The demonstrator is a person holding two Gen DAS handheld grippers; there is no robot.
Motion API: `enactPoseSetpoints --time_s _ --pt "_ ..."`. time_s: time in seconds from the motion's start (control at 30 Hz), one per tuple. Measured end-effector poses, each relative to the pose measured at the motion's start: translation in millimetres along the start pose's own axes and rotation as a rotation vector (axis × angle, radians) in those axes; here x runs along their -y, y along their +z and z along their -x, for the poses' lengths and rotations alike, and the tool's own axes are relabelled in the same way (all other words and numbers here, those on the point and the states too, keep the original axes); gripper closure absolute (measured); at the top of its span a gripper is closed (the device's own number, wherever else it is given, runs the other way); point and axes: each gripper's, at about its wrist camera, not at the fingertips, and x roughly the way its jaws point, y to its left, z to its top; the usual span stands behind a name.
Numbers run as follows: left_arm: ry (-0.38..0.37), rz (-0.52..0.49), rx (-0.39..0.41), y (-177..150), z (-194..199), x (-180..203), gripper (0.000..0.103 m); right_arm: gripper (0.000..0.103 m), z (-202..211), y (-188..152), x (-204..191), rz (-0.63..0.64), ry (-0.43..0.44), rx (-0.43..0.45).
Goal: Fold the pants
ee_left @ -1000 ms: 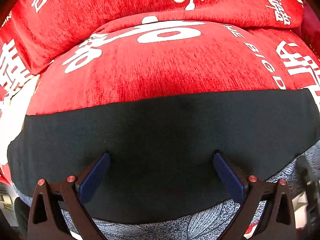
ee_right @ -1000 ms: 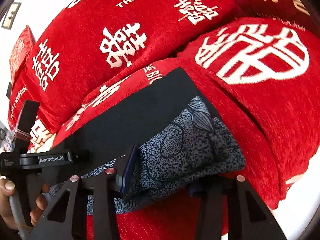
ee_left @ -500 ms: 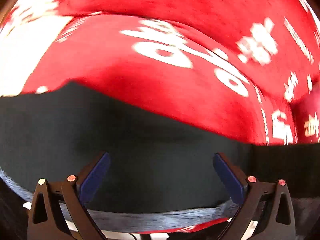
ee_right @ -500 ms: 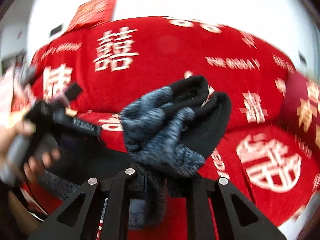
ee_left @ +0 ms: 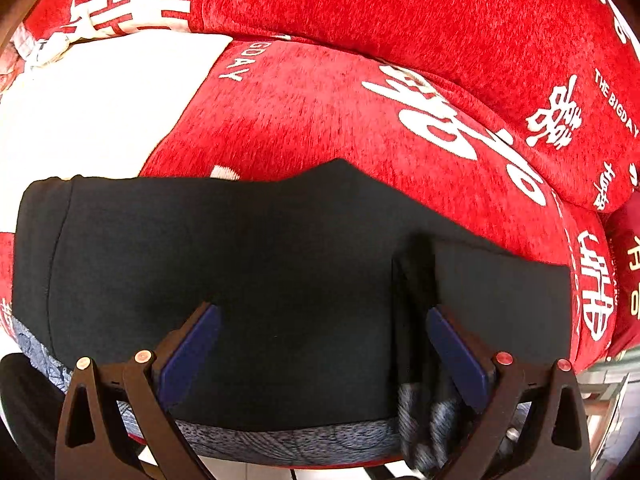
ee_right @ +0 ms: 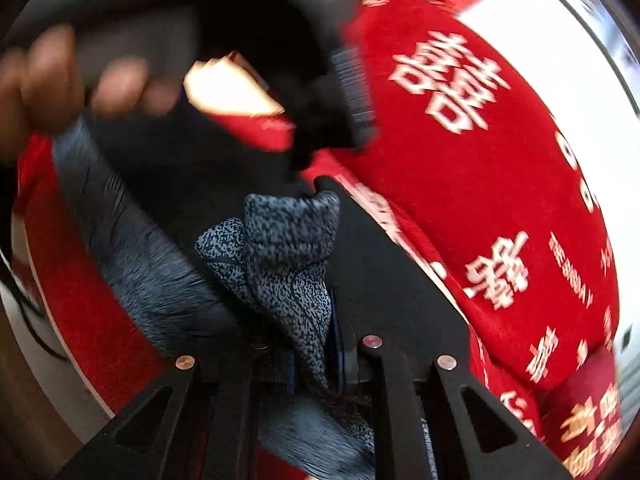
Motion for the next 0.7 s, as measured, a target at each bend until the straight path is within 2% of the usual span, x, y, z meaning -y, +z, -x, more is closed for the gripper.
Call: enactPoseSetpoints --time_s 0.13,0.2,0.23,0.3,0.4,0.47,0.5,0.57,0.63,0.7 --pt "-0.029 -0.016 -0.014 -3 -7 3 0.0 0.084 -7 -3 -11 0.039 -0.016 -0.048" --pt "-0.042 -0.029 -0.023 -5 -10 7 0.0 0.063 -1 -5 -11 0.069 -0.033 -0.057" --pt "-0.045 -0.04 -0.02 -5 -10 10 0.0 0.056 5 -6 -9 0.065 -0.044 -0.049" --pt "-0.05 -0.056 -0.007 -5 -6 16 0.0 0.024 32 -10 9 -0.02 0.002 -0.017" --pt "-0.03 -0.093 0.017 -5 4 29 0.0 0.02 72 -24 36 -0.126 0.002 0.042" --pt "-0.043 -0.12 0.03 -7 12 43 0.0 0.018 85 -40 52 -0.183 -0.085 0.014" --pt "-0.06 -0.128 0.029 -8 14 49 0.0 0.016 84 -53 62 -0.213 -0.16 -0.034" --pt "-0.116 -0.167 0.024 -14 20 71 0.0 0.016 76 -74 72 -0.239 -0.225 -0.125" --pt "-0.135 -0.226 0.021 -18 26 93 0.0 0.016 63 -94 82 -0.285 -0.223 -0.217" --pt "-0.107 -0.257 0.064 -19 40 106 0.0 0.016 57 -102 85 -0.313 -0.201 -0.252"
